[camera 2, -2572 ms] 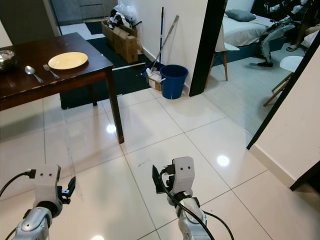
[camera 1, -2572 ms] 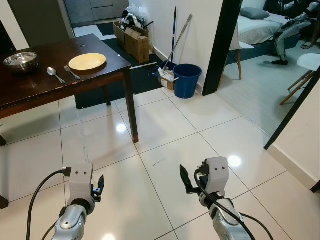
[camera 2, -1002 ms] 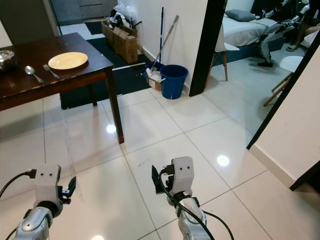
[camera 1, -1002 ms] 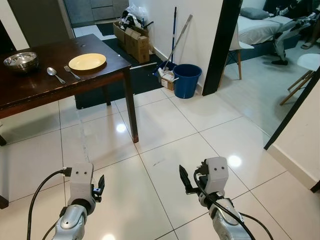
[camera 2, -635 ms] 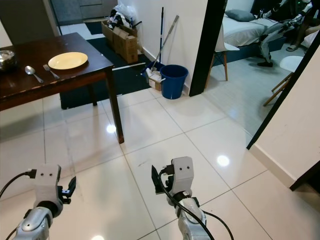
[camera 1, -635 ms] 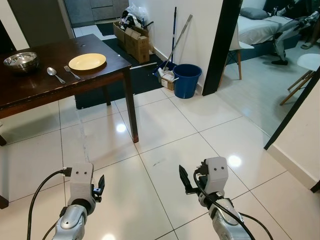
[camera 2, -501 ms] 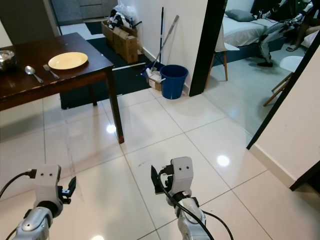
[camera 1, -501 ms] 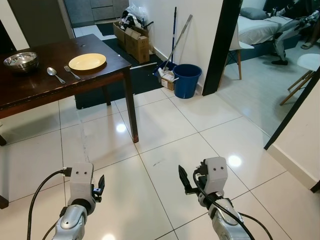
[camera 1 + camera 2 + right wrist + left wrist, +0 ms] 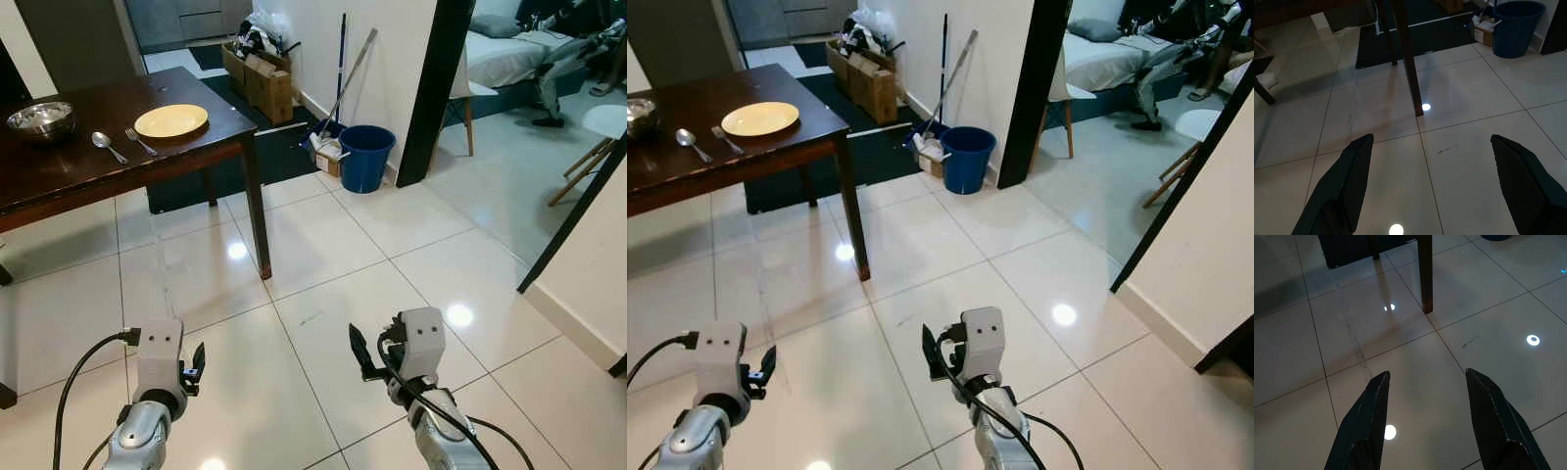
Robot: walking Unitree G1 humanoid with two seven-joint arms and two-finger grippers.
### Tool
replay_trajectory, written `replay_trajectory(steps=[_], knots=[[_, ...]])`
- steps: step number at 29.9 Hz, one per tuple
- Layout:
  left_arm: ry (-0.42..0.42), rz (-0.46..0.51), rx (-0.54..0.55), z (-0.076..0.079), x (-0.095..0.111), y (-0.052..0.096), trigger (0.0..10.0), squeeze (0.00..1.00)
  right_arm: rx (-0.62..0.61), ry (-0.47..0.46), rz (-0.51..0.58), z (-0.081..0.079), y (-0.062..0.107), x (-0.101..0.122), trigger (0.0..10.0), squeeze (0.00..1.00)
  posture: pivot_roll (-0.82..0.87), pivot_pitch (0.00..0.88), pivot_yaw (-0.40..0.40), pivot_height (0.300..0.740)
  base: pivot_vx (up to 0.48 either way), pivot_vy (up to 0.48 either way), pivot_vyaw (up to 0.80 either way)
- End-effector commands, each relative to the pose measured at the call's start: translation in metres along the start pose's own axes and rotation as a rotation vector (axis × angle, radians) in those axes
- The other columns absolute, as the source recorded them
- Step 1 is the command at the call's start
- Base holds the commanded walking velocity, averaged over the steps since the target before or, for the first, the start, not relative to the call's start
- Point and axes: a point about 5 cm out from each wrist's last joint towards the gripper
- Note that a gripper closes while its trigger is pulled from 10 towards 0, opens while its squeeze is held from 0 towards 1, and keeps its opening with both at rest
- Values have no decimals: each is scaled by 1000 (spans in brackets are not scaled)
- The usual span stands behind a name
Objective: Setting the table
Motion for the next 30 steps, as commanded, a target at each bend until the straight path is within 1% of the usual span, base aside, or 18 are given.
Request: replay_trajectory(steps=[1, 30], knots=[[-9, -22, -3, -1, -4, 1, 10000, 0, 0, -1, -21, -1, 2, -5, 10000, 0, 4, 0, 78, 740, 0, 0, 0], [-9, -23, -5, -1, -4, 1, 10000, 0, -1, -2, -21, -2, 2, -5, 10000, 0, 4, 0, 80, 740, 0, 0, 0]])
Point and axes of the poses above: a point about 5 cm out from each wrist's last joint towards the gripper, its own y axis pointing back from the gripper into the wrist, its own x axis along the axis of the wrist's last joint, z = x × y, and after that the axes turned 9 degrees about -y, right-handed
